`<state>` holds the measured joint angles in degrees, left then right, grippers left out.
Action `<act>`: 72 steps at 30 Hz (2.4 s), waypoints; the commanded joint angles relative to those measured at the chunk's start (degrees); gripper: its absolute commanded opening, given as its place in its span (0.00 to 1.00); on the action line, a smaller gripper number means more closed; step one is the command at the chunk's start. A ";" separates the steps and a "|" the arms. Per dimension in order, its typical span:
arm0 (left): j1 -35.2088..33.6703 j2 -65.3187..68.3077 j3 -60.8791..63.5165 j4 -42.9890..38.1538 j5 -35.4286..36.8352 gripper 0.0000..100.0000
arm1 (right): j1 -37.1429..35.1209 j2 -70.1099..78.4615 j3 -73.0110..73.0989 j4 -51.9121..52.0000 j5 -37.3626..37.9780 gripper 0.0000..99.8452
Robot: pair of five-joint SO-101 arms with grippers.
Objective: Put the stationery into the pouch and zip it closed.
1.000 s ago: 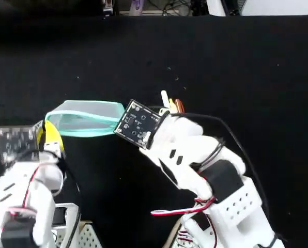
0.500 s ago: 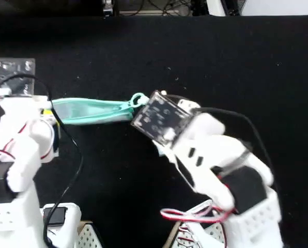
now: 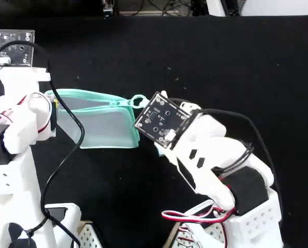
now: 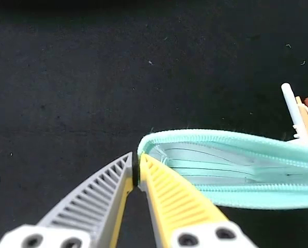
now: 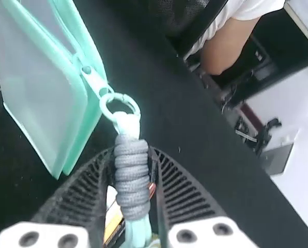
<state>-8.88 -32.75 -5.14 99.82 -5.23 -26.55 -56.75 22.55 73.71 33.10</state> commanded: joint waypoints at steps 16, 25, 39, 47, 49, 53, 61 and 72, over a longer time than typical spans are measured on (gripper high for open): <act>0.40 1.67 2.59 0.97 -0.35 0.03 | 1.23 -0.48 0.13 0.00 -0.62 0.01; 0.66 1.67 3.47 0.97 -0.09 0.03 | 1.05 -0.40 0.22 0.53 -2.20 0.03; 0.31 1.76 4.35 0.88 -0.26 0.03 | -10.02 -0.84 -12.97 17.49 -4.31 0.18; 0.22 1.76 5.05 0.88 -0.18 0.03 | 11.08 3.03 6.02 3.43 -8.18 0.13; 0.22 1.76 6.02 0.88 -0.18 0.03 | 13.71 5.93 16.31 -4.04 -9.49 0.10; 0.22 1.76 7.78 0.79 -0.35 0.03 | 16.44 13.85 30.81 -19.87 -13.19 0.08; 0.22 1.76 8.22 0.79 -0.44 0.03 | 14.42 33.27 29.41 -27.52 -18.81 0.08; 0.22 1.76 8.31 0.79 -0.18 0.03 | 5.36 42.15 27.65 -32.00 -18.73 0.08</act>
<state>-8.70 -30.46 2.95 100.53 -5.05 -20.40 -15.34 51.03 44.97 14.99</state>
